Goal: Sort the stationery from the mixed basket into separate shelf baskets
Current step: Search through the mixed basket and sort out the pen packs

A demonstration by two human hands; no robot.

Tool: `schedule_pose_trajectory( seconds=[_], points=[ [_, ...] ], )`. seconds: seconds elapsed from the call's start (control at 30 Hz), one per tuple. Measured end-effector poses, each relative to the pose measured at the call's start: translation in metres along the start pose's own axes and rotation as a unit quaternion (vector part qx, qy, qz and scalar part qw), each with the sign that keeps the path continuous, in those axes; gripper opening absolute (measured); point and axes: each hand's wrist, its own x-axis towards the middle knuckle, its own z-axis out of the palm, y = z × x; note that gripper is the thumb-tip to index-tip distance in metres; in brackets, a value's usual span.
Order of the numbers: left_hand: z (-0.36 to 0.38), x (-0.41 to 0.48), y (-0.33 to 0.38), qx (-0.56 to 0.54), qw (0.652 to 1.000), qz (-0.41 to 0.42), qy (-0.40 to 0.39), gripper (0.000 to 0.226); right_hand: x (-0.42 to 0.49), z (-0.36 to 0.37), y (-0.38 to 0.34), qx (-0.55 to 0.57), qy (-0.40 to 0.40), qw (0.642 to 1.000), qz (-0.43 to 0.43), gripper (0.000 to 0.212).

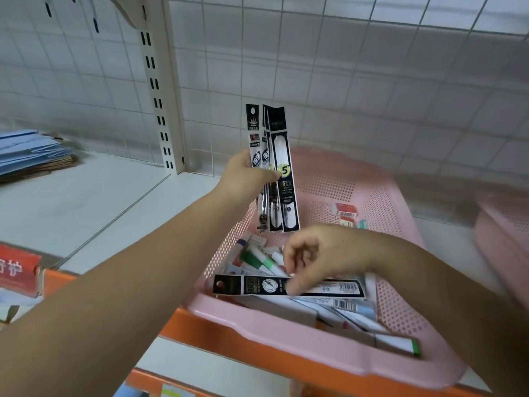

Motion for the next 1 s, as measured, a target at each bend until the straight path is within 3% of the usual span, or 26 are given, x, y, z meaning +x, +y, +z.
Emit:
schedule_pose_trajectory(
  seconds=[0.1, 0.23, 0.33, 0.43, 0.5, 0.63, 1.0],
  points=[
    [-0.002, 0.0, 0.0, 0.007, 1.0, -0.017, -0.001, 0.03, 0.004, 0.005, 0.002, -0.077, -0.033, 0.996, 0.023, 0.03],
    [-0.004, -0.001, 0.005, -0.025, 0.999, -0.044, -0.005, 0.024, 0.006, -0.002, 0.007, -0.054, 0.016, 0.998, 0.002, 0.018],
    [-0.006, -0.001, 0.007, -0.044, 0.995, -0.087, 0.03, 0.023, 0.0, -0.014, 0.009, 0.057, 0.106, 0.992, -0.023, 0.015],
    [-0.005, 0.003, 0.008, -0.109, 0.988, -0.105, 0.04, 0.021, -0.003, -0.024, 0.016, 0.205, 0.187, 0.959, -0.057, 0.015],
    [-0.004, 0.002, 0.008, -0.088, 0.99, -0.104, 0.034, 0.022, 0.001, -0.027, 0.022, 0.247, 0.257, 0.932, -0.067, 0.009],
    [0.0, 0.001, 0.004, -0.072, 0.993, -0.085, -0.028, 0.022, 0.006, -0.028, 0.027, 0.285, 0.366, 0.884, -0.051, 0.011],
    [0.011, -0.004, -0.004, -0.03, 0.988, -0.032, -0.145, 0.029, 0.005, -0.024, 0.018, 0.256, 0.44, 0.859, -0.05, 0.004]
  ],
)
